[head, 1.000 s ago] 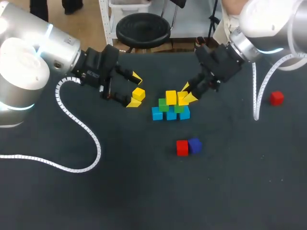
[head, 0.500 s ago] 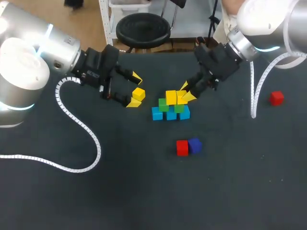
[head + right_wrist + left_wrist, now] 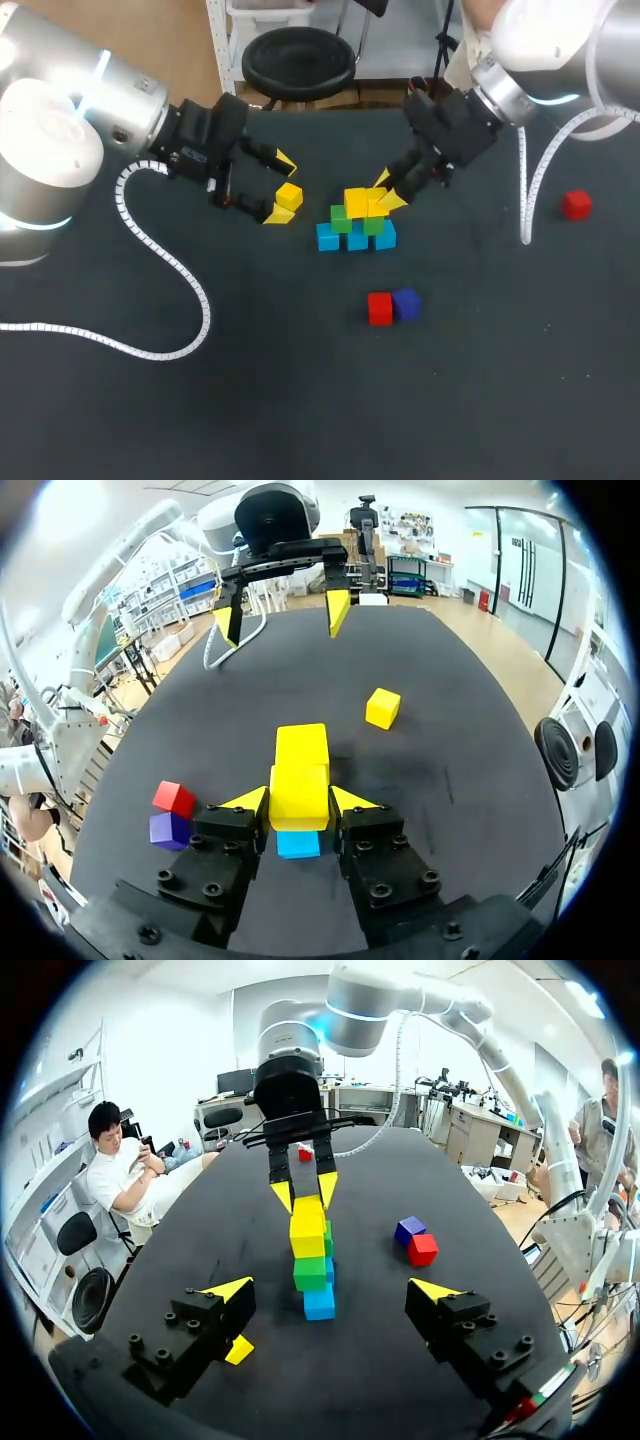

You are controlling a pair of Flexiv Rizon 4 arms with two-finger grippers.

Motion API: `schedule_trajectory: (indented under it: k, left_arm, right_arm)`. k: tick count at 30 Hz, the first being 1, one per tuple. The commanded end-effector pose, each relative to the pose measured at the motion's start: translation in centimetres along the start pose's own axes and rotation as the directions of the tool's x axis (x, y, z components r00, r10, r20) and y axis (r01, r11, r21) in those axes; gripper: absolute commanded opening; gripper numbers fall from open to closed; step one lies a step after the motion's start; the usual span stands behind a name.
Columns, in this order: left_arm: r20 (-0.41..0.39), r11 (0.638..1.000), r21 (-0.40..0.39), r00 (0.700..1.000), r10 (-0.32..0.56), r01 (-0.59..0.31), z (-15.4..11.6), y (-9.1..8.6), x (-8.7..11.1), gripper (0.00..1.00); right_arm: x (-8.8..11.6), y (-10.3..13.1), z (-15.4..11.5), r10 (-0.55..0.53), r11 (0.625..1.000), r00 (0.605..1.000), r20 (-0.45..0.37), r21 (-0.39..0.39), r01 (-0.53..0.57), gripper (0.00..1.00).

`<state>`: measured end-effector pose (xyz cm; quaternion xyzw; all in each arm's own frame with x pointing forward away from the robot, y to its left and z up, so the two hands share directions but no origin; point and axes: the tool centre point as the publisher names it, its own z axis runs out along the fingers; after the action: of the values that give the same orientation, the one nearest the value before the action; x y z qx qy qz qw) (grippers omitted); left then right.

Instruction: Place the blue cubes, place green cubes on the blue cubes, place the yellow cubes on the green cubes, then place the red cubes on the yellow cubes, and place purple cube on the red cubes.

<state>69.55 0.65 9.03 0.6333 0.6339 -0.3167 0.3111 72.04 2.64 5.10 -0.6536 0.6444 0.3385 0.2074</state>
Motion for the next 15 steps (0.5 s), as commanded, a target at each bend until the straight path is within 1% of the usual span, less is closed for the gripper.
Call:
schedule_trajectory:
  k: [1, 15]
  left_arm:
    - [0.003, 1.0, 0.0, 1.0, 0.003, -0.003, -0.04, 0.01, 0.11, 1.0]
    - [0.003, 1.0, 0.0, 1.0, 0.003, -0.003, -0.04, 0.01, 0.11, 1.0]
  right_arm:
    - [0.1, -0.14, 0.05, 0.002, 1.0, 1.0, 0.001, -0.003, -0.002, 0.0]
    - [0.11, -0.06, 0.06, 0.007, 1.0, 1.0, -0.01, -0.005, -0.007, 0.0]
